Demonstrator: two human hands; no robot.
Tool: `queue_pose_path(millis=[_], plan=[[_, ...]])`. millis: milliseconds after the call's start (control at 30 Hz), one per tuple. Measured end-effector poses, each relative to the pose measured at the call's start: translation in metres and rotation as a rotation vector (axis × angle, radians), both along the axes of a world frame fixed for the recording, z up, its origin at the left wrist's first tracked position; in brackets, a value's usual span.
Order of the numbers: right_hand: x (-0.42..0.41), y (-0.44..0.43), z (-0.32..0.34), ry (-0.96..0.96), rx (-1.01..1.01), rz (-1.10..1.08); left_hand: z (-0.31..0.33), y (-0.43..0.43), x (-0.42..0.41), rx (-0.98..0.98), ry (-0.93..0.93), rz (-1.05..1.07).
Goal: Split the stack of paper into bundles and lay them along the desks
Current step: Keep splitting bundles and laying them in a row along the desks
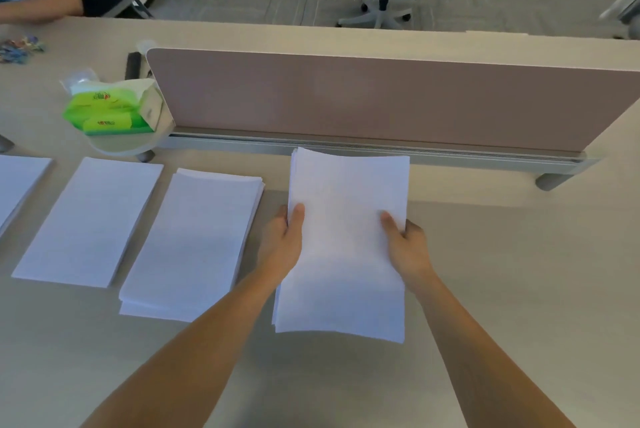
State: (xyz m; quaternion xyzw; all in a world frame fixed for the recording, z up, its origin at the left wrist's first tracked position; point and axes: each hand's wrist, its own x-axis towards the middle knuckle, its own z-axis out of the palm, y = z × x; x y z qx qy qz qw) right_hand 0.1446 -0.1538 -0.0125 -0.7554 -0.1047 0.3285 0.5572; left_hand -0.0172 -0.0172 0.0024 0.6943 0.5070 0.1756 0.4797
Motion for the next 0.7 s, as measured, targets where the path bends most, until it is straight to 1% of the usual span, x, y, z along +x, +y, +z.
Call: queue_pose_path(millis=[67, 133, 167, 267, 300, 367, 433, 467, 567, 700], plan=[[0.001, 0.002, -0.005, -0.030, -0.002, -0.021, -0.011, 0.006, 0.005, 0.002, 0.098, -0.039], [-0.002, 0.003, -0.006, -0.101, 0.010, -0.021, -0.015, 0.007, 0.010, 0.068, 0.136, -0.077], [-0.005, 0.004, -0.005, -0.141, 0.043, -0.030, -0.015, 0.008, 0.012, 0.138, 0.103, -0.076], [-0.009, 0.011, 0.008, -0.297, 0.188, -0.119, -0.006, 0.010, 0.019, 0.357, -0.119, -0.040], [-0.009, 0.014, 0.014, -0.352, 0.231, -0.147, -0.003, 0.013, 0.022, 0.390, -0.164, -0.041], [-0.006, 0.019, 0.021, -0.420, 0.301, -0.156, -0.001, 0.018, 0.029, 0.417, -0.194, -0.044], [0.000, 0.020, 0.017, -0.468, 0.298, -0.133, -0.004, 0.020, 0.035, 0.419, -0.203, -0.046], [0.003, 0.018, 0.011, -0.464, 0.277, -0.116, -0.008, 0.021, 0.036, 0.400, -0.191, -0.055], [0.010, 0.014, -0.007, -0.373, 0.224, -0.109, -0.021, 0.019, 0.038, 0.321, -0.129, -0.062], [0.013, 0.018, -0.009, -0.278, 0.251, -0.170, -0.023, 0.017, 0.051, 0.268, -0.155, 0.032]])
